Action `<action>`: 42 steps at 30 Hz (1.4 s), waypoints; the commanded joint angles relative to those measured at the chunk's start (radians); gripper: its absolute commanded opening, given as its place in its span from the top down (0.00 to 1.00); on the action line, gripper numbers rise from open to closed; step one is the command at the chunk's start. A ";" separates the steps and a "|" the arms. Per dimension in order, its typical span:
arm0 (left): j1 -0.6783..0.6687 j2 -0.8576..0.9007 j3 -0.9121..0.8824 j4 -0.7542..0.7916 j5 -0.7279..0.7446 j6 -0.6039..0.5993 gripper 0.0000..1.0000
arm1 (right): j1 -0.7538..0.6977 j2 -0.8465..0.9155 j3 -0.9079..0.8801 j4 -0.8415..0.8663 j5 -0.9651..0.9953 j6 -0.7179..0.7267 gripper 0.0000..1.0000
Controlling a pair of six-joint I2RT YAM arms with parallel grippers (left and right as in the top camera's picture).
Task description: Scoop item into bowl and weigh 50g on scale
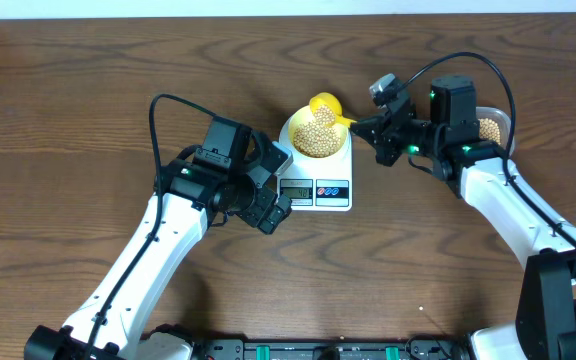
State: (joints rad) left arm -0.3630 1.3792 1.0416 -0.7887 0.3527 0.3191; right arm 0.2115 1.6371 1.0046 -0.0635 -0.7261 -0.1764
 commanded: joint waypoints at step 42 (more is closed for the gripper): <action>-0.002 -0.003 -0.002 -0.004 -0.006 0.017 0.06 | 0.018 -0.023 0.007 0.003 0.017 0.041 0.99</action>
State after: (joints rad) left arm -0.3630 1.3792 1.0416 -0.7887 0.3527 0.3191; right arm 0.2283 1.6371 1.0046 -0.0624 -0.7090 -0.1356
